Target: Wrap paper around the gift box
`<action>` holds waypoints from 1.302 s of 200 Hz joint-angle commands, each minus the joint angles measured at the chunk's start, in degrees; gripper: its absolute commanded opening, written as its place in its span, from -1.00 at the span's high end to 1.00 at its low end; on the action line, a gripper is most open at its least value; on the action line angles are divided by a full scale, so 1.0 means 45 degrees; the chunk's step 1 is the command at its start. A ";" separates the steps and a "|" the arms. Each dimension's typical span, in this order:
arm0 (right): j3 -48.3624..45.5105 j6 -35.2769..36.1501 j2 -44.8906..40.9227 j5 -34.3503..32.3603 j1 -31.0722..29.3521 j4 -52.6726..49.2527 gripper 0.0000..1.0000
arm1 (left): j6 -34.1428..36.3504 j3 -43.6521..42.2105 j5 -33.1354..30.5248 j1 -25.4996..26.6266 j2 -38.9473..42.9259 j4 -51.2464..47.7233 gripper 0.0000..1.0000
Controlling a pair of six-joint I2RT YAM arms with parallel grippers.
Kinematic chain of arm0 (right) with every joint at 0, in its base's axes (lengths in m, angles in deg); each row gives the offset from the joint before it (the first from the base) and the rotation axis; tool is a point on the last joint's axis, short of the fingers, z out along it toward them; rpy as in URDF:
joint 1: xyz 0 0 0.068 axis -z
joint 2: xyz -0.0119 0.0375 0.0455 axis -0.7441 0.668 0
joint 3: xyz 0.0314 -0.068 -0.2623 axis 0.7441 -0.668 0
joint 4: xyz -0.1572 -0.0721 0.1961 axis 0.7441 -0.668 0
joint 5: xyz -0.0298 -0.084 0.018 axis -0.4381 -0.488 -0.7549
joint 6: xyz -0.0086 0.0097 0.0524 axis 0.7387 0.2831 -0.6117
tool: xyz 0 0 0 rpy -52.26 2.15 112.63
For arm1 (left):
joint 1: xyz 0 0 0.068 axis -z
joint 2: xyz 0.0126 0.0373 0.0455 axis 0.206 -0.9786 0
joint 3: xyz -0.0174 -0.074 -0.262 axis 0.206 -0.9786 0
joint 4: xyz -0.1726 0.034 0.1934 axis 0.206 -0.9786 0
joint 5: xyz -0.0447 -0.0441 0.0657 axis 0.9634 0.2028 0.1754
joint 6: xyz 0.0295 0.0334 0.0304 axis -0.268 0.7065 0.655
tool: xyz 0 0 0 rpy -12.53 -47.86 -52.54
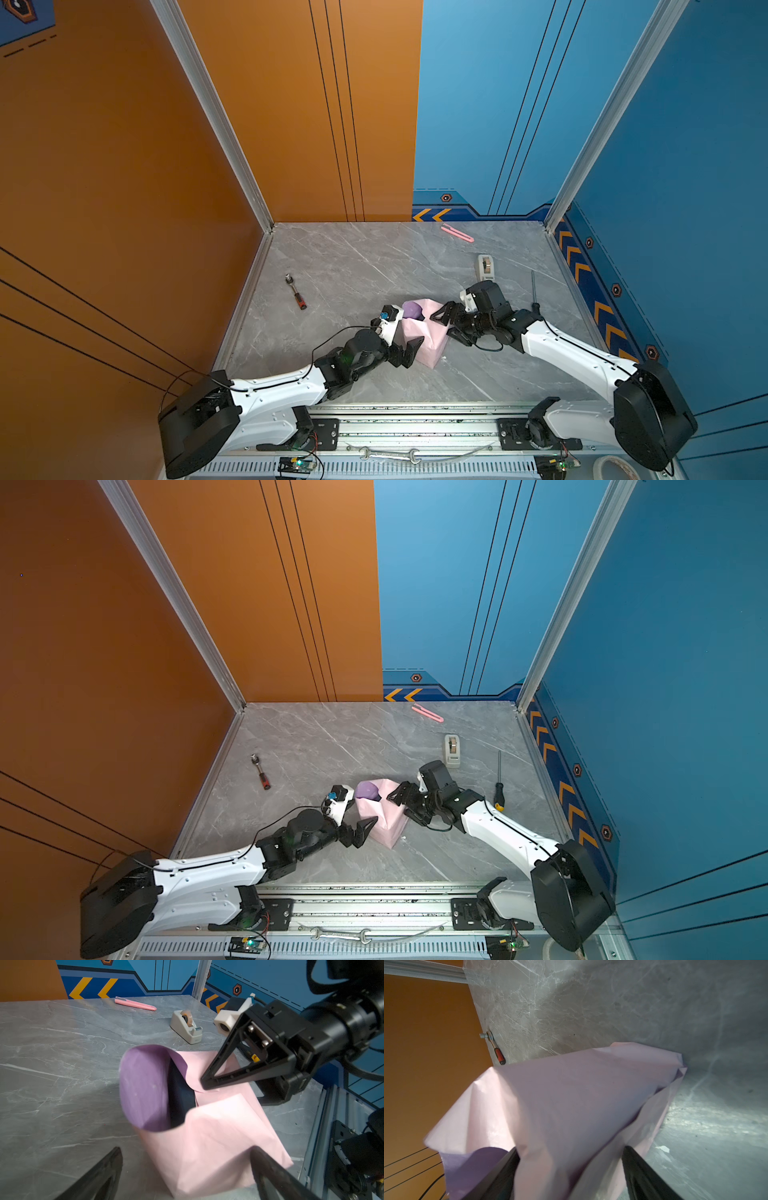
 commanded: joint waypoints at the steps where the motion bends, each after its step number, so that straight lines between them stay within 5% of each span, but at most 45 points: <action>1: -0.0422 0.0344 0.0143 -0.0126 0.0083 -0.0741 -0.56 | -0.0500 0.0530 0.0647 -0.0262 -0.0523 0.0699 -0.89; 75: -0.0630 0.0711 -0.0379 0.0285 0.0160 -0.0021 -0.59 | -0.1514 0.1260 -0.0876 -0.0334 -0.1661 -0.1035 -0.58; 260: -0.0880 0.2672 0.0106 0.3156 0.0981 0.1543 -0.64 | -0.1783 0.2945 -0.1891 -0.0082 -0.2768 -0.4023 -0.51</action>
